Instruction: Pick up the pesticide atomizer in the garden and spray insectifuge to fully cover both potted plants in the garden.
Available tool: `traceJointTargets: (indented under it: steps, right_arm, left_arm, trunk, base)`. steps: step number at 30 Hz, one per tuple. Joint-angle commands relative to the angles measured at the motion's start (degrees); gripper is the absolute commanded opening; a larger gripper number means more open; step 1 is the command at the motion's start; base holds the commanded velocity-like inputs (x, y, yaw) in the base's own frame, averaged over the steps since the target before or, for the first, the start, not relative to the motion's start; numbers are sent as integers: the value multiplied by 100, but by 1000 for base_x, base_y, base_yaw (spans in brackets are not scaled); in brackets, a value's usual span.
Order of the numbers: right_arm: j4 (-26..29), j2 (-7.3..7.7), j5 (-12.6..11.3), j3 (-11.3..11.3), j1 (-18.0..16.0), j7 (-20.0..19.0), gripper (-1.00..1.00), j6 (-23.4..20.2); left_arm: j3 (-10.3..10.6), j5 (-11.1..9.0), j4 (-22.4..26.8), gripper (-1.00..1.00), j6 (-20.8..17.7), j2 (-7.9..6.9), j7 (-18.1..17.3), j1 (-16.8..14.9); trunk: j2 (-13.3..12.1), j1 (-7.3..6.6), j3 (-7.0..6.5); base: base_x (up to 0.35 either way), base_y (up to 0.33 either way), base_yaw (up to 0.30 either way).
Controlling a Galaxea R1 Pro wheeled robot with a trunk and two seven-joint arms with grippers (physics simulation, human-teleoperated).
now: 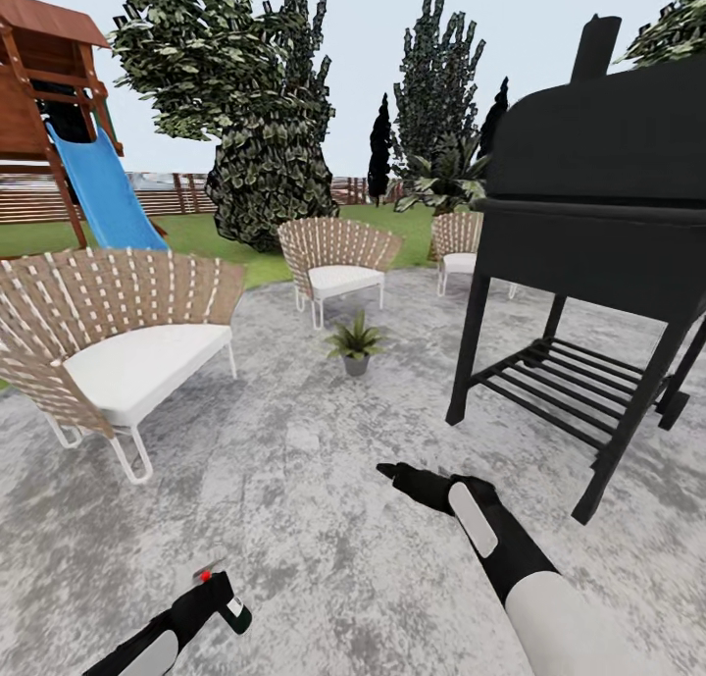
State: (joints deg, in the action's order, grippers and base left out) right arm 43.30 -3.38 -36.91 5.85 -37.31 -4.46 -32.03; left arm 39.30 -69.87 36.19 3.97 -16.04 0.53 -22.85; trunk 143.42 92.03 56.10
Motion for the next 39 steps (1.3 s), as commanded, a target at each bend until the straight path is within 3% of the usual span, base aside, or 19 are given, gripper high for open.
traceJointTargets:
  steps: [1,6,9,12,14,15,16,19,20,22,23,25,26,30,33,39]
  right_arm:
    - [-114,-4,-163,-3,-35,-10,100,54]
    - [-149,-7,-329,3,-68,-5,100,314]
    - [-147,-5,-334,3,-69,-2,100,326]
    - [-152,-11,-335,11,-68,-2,100,328]
    - [-160,-13,-335,20,-69,-2,100,331]
    - [-175,-11,-335,17,-67,-2,100,337]
    - [-205,-12,-342,4,-67,-3,100,399]
    - [-200,-13,-350,-7,-66,-13,100,408]
    - [-195,-13,-351,1,-66,-16,100,412]
    - [-175,-13,-352,9,-66,-19,100,415]
    - [-170,-13,-352,11,-66,-19,100,416]
    - [-181,-13,-352,12,-66,-19,100,416]
    - [-203,-13,-352,19,-66,-20,100,411]
    - [-208,-13,-349,16,-66,-13,100,512]
    - [-222,-13,-350,6,-66,-11,100,698]
    - [-226,-13,-357,3,-66,-11,100,750]
  left_arm:
    - [-2,-25,-2,-100,34,-8,1,4]
    - [-62,-61,-35,-100,468,-132,-10,387]
    - [-292,-140,164,-100,837,-360,-160,784]
    - [-904,-407,781,-100,1033,-691,-597,1546]
    - [-1574,-446,1619,-100,1288,-837,-712,2288]
    - [-1791,-456,1757,-100,1343,-854,-717,2479]
    - [-2361,-475,1807,-100,1442,-843,-725,2920]
    - [-2798,-487,2079,-100,1515,-813,-724,3333]
    - [-2941,-481,2407,-100,1517,-829,-723,3554]
    - [-3417,-455,3067,-100,1513,-822,-712,4085]
    - [-3641,-451,3209,-100,1514,-806,-712,4226]
    - [-3859,-471,3292,-100,1532,-786,-715,4433]
    - [-4126,-474,3365,-100,1557,-710,-710,4651]
    - [-4705,-459,3324,-100,1557,-313,-720,4707]
    - [-4848,-444,3302,-100,1548,-154,-694,4710]
    - [-4861,-443,3240,-100,1545,-145,-735,4711]
  trunk:
    - [0,0,0]
    - [0,0,0]
    - [0,0,0]
    - [0,0,0]
    - [0,0,0]
    - [0,0,0]
    - [0,0,-2]
    - [0,0,-8]
    - [0,0,-10]
    - [0,0,-14]
    - [0,0,-16]
    - [0,0,-20]
    - [0,0,-20]
    - [0,0,-21]
    - [0,0,-21]
    - [0,0,-21]
  base:
    - [315,17,0]
    - [318,3,8]
    - [318,0,175]
    - [318,0,249]
    - [318,0,264]
    - [318,0,266]
    - [318,0,253]
    - [318,0,262]
    - [318,0,264]
    - [318,0,264]
    - [318,0,264]
    - [318,0,264]
    - [318,0,265]
    - [318,0,266]
    - [318,-36,267]
    - [319,36,268]
